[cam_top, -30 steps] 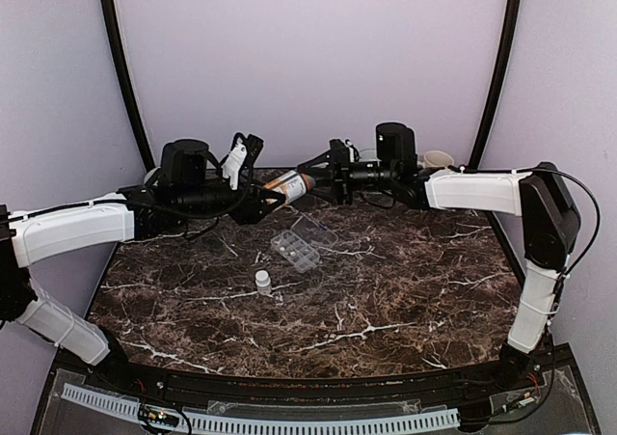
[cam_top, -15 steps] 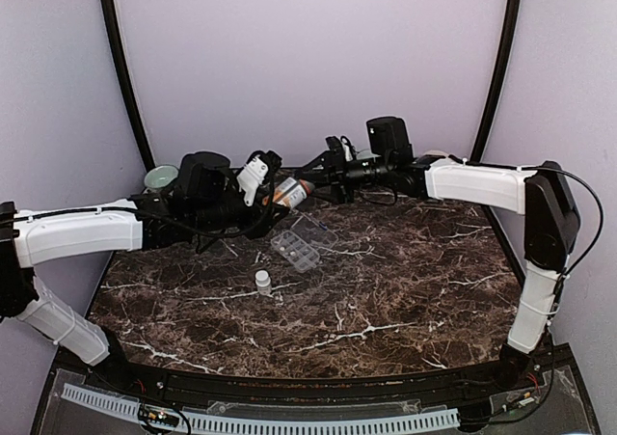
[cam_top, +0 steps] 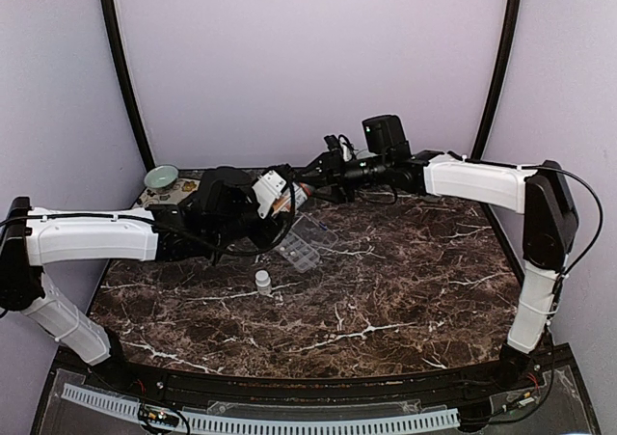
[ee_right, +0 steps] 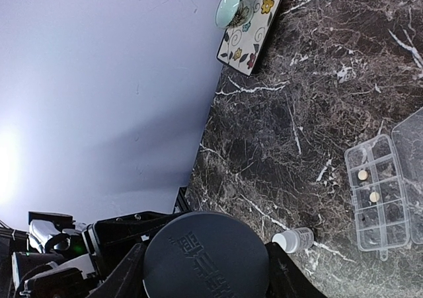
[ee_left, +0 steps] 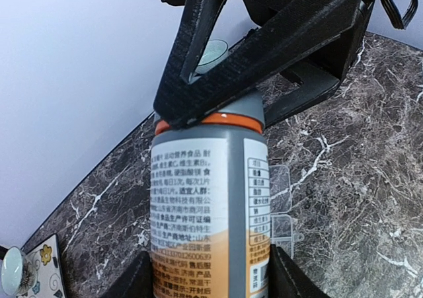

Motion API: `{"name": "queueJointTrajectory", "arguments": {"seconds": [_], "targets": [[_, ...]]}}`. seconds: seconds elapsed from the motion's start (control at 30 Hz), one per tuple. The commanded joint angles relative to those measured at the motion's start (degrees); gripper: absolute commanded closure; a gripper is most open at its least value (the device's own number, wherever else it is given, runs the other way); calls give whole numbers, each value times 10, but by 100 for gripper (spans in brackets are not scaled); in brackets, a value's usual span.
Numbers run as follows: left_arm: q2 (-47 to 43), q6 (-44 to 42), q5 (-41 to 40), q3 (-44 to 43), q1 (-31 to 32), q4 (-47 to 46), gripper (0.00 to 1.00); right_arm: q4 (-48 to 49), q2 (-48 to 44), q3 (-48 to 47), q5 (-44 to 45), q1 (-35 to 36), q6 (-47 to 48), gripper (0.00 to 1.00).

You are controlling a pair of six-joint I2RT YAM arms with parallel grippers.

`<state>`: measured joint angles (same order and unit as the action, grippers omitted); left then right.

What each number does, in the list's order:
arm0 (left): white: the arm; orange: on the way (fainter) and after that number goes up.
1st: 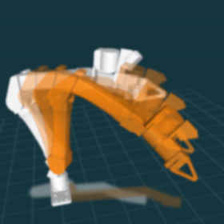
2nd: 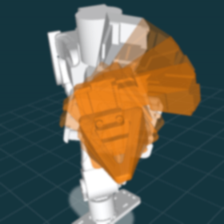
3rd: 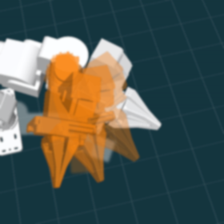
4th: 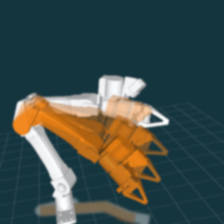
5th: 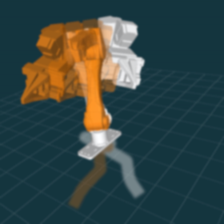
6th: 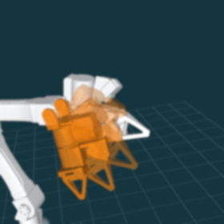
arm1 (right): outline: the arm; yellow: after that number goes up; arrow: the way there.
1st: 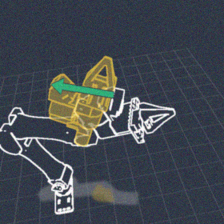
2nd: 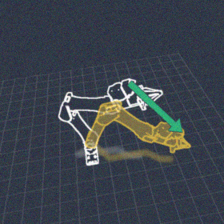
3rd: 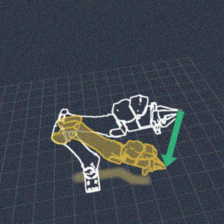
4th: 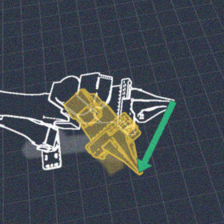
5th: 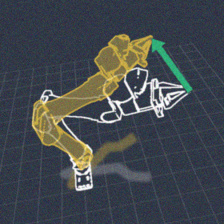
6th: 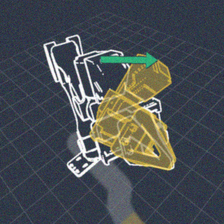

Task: Sort the pills into containers
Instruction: Pass from the left arm to the right

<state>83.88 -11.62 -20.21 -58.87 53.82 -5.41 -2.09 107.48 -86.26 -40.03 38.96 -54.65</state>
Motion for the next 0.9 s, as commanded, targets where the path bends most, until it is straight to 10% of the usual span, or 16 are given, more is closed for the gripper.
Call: {"name": "queueJointTrajectory", "arguments": {"seconds": [0.0, 0.67, 0.87], "targets": [[-4, -46, -49, -13, 29, -153, 85, -52, 27, -12, 15, 31, 34, 86], [92, -181, -255, -36, 91, -338, 79, -78, 34, -25, 32, 31, 56, 87], [75, -159, -245, -28, 93, -333, 59, -77, 28, -19, 35, 31, 58, 87]]}}
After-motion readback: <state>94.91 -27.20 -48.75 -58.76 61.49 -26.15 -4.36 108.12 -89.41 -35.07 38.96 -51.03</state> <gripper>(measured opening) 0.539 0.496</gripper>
